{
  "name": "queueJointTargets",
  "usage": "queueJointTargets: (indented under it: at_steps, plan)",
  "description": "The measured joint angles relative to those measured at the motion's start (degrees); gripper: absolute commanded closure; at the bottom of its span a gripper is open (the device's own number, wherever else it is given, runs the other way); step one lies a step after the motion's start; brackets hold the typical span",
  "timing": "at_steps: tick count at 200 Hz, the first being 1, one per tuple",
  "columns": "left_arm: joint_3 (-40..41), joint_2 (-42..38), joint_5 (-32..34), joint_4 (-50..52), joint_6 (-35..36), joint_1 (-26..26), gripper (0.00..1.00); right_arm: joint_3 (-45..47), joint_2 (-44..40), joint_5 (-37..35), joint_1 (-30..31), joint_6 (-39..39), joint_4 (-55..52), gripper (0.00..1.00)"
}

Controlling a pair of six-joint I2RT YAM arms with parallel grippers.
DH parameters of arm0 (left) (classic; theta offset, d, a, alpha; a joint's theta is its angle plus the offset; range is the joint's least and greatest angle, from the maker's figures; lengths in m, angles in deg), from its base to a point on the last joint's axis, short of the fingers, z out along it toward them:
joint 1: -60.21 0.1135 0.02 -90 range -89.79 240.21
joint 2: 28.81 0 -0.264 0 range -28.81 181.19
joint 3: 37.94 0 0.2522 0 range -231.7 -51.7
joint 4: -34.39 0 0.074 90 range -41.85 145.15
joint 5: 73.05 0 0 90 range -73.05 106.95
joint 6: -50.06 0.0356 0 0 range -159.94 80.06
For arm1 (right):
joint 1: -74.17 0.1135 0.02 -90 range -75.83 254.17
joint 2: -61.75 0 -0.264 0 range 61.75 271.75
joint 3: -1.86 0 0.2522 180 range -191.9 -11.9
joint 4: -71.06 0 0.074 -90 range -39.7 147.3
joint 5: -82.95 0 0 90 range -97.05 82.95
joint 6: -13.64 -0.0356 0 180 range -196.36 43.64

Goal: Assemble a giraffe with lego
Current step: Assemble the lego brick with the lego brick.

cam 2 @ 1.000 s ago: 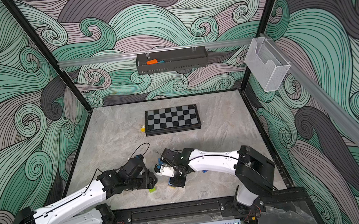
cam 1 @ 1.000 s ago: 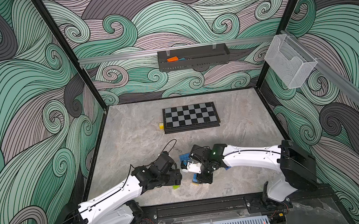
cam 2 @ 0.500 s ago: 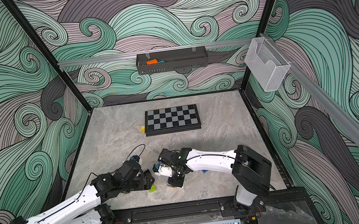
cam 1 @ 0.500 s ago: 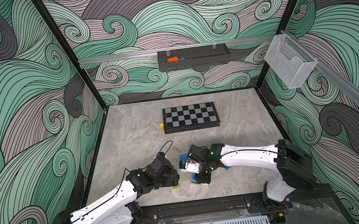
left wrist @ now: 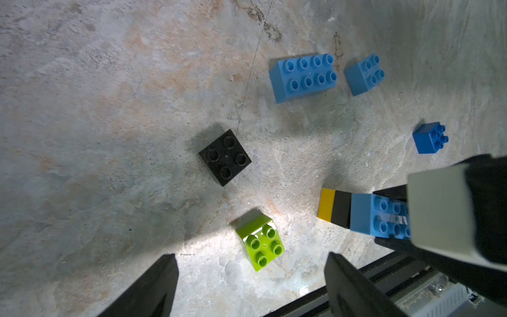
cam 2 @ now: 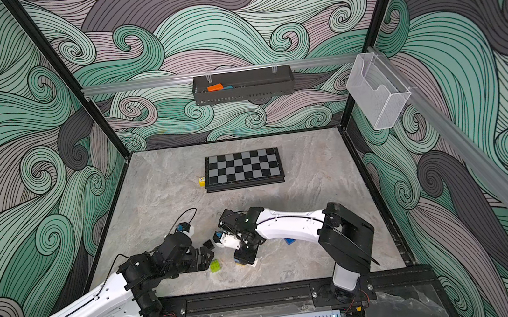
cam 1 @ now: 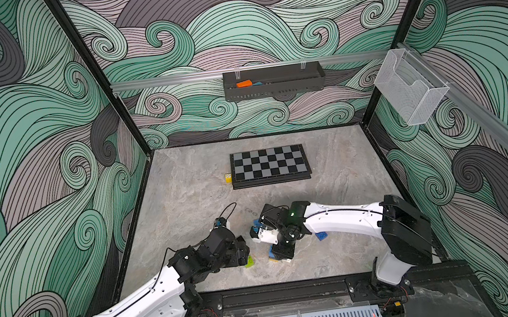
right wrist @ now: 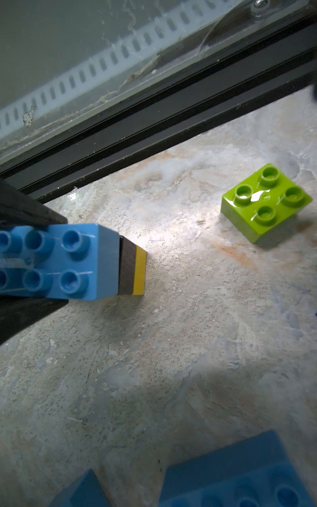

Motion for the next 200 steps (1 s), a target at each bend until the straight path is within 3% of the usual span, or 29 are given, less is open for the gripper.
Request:
queueJointTargets:
  at_steps: [64, 200]
  plan:
    - [-2.7, 4.6, 0.0, -0.5, 1.6, 0.0, 0.12, -0.5, 0.4, -2.0, 1.1, -5.9, -0.4, 0.77]
    - [-3.4, 3.6, 0.0, 0.1, 3.0, 0.9, 0.11, 2.5, -2.1, -6.7, 2.9, -15.2, 3.3, 0.77]
